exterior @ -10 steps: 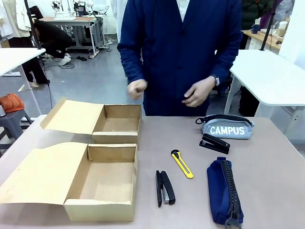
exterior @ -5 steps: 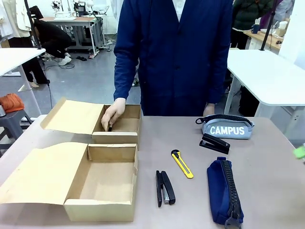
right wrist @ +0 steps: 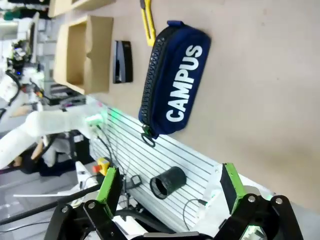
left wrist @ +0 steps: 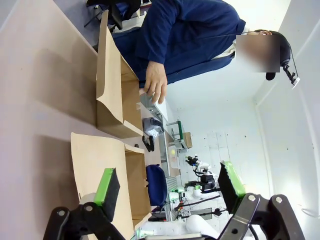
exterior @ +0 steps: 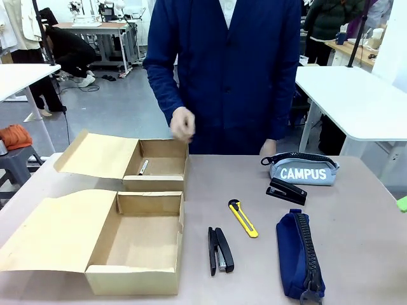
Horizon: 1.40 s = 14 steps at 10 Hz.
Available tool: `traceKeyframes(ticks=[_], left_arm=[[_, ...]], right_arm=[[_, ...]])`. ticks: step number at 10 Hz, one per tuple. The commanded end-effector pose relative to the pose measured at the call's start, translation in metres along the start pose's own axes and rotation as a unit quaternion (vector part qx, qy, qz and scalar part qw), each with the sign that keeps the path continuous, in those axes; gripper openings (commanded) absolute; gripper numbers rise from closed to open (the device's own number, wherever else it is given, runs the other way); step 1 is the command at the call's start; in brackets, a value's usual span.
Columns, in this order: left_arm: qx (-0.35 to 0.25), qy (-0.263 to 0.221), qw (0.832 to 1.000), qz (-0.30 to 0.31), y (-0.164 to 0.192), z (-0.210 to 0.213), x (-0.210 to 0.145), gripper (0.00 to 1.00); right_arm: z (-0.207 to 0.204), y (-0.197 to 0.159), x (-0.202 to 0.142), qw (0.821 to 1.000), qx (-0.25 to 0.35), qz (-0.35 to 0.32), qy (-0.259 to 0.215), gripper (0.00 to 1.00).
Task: Place items inside the box.
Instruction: Pick up a Pencil pouch or Stapler and place it inside the Mailer Box closest to the robot.
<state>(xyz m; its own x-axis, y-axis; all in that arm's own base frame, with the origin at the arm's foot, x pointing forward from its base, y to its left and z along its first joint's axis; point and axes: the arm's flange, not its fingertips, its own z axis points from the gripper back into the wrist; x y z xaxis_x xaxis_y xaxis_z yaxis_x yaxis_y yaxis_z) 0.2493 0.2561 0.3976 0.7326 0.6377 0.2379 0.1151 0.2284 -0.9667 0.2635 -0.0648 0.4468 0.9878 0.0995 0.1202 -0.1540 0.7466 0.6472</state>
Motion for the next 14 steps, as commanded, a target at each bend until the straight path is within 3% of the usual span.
traceKeyframes(ticks=[1, 2, 5, 7, 11, 14], left_arm=[[-0.013, -0.008, 1.0, -0.011, -0.002, -0.001, 0.0, 1.0], [-0.013, -0.008, 1.0, -0.011, -0.002, -0.001, 0.0, 1.0], [-0.013, -0.008, 1.0, -0.011, -0.002, -0.001, 0.0, 1.0], [-0.013, -0.008, 1.0, -0.011, -0.002, -0.001, 0.0, 1.0], [-0.013, -0.008, 1.0, -0.011, -0.002, -0.001, 0.0, 1.0], [-0.013, -0.008, 1.0, -0.011, -0.002, -0.001, 0.0, 1.0]], right_arm=[[-0.053, 0.044, 0.018, 0.998, -0.049, 0.018, 0.035, 1.0], [-0.072, 0.057, 0.026, 0.997, -0.056, 0.015, 0.059, 1.0], [-0.163, 0.096, 0.047, 0.973, -0.192, -0.052, 0.117, 1.0], [-0.198, 0.099, 0.06, 0.961, -0.237, -0.067, 0.123, 1.0], [-0.245, 0.085, 0.056, 0.948, -0.297, -0.081, 0.077, 1.0], [-0.257, 0.078, 0.047, 0.949, -0.303, -0.064, 0.052, 1.0]])
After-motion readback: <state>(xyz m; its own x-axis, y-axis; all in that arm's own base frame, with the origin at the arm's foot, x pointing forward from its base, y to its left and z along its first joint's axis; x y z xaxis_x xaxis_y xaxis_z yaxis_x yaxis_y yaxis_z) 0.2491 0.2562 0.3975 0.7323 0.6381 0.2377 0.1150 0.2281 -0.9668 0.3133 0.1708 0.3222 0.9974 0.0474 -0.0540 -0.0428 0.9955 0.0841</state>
